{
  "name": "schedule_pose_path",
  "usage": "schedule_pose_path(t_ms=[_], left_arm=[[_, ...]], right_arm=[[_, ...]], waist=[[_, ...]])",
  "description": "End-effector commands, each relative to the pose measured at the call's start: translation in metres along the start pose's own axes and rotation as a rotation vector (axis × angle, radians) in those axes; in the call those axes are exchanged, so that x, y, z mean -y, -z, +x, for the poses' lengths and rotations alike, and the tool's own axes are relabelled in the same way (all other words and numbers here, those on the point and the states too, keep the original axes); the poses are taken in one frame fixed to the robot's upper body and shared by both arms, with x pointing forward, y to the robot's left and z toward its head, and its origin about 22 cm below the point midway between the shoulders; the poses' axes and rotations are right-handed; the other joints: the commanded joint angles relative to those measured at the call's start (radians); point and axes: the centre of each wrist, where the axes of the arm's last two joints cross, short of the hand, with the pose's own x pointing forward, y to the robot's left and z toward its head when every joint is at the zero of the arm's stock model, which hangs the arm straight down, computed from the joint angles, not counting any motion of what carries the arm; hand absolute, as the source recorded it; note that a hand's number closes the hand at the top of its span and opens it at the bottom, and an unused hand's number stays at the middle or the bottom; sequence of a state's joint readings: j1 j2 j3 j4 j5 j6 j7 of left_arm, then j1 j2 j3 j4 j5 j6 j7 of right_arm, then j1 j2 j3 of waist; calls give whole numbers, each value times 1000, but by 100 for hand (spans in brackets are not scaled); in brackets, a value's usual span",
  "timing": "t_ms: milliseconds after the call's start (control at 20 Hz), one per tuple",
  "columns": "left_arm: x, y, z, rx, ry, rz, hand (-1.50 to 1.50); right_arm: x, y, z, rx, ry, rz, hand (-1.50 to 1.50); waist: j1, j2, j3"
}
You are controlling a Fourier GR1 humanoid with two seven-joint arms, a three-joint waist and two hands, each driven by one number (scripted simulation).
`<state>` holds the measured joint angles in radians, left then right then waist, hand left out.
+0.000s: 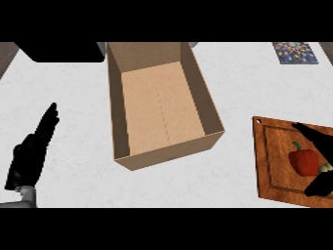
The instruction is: Pick the bell pepper from the cutting board and place it in the cardboard box
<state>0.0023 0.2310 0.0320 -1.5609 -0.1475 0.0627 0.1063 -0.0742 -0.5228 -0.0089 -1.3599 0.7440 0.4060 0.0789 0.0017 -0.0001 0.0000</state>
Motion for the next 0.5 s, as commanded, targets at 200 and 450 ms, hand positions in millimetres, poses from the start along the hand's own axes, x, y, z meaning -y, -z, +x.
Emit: schedule_pose_path(t_ms=[200, 450], left_arm=[[10, 10, 9, 6, 5, 13, 0], [13, -2, -12, -9, -5, 2, 0]], right_arm=[[-16, 15, -8, 1, 3, 58, -150], [-5, 6, -9, 32, -57, -63, 150]], waist=[[1, 1, 0], [0, 0, 0]])
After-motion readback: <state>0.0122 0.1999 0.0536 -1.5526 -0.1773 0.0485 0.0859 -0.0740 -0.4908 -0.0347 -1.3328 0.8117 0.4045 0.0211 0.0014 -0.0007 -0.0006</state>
